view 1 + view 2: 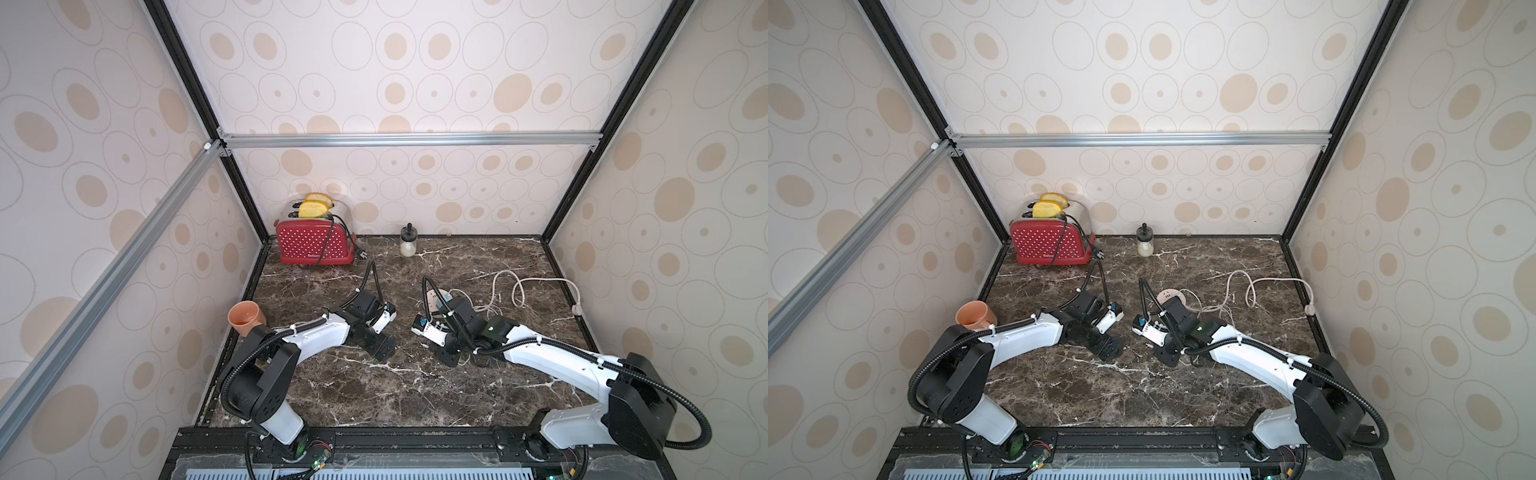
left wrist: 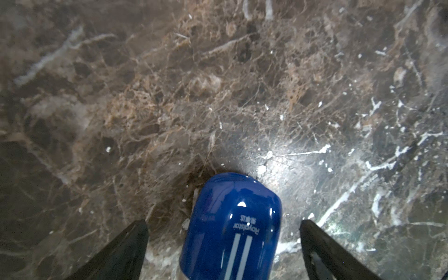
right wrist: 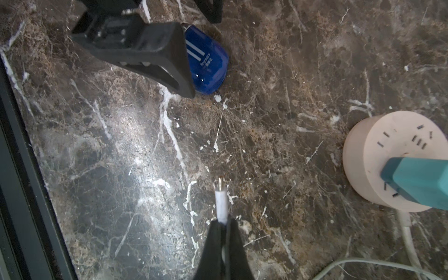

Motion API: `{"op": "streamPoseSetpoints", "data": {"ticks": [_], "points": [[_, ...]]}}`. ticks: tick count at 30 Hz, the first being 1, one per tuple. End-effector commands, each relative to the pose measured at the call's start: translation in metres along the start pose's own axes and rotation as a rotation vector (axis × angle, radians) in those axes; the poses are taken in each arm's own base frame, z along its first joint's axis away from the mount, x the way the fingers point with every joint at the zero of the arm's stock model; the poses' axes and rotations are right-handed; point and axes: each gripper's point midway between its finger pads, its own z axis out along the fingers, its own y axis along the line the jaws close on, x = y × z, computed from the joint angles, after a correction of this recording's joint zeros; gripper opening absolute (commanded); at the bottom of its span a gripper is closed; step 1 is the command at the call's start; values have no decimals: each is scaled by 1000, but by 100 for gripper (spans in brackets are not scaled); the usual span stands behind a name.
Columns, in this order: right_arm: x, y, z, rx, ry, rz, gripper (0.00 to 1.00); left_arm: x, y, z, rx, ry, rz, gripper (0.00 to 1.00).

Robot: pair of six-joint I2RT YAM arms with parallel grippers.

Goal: Charge the electric shaver
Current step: Place the electric shaver at the center of the board, then adjust the charging cable at the center of the board.

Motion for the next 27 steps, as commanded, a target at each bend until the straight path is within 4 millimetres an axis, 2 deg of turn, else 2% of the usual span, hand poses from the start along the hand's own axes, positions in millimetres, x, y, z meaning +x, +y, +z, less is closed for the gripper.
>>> {"op": "streamPoseSetpoints", "data": {"ticks": [1,4,8,11,14,18,21,25,27], "points": [[-12,4,-10,-88,-37,58,0,-23,-4,-31,-18,-110,71,99],[-16,4,-20,-171,-70,107,0,-37,-22,-57,34,-212,237,98],[-27,3,-37,-289,-114,154,0,-41,-56,-81,166,-329,482,98],[-36,6,-46,-362,-141,151,0,-39,-80,-88,290,-364,620,89],[-43,10,-52,-428,-160,143,0,-47,-93,-89,390,-371,654,85],[-43,11,-48,-479,-130,170,0,-68,-94,-90,397,-394,679,99],[-42,8,-46,-480,-122,178,0,-79,-91,-93,354,-443,715,99],[-43,4,-46,-471,-139,186,0,-103,-82,-94,309,-478,597,99],[-44,4,-46,-473,-142,187,0,-105,-84,-96,314,-508,595,98]]}}
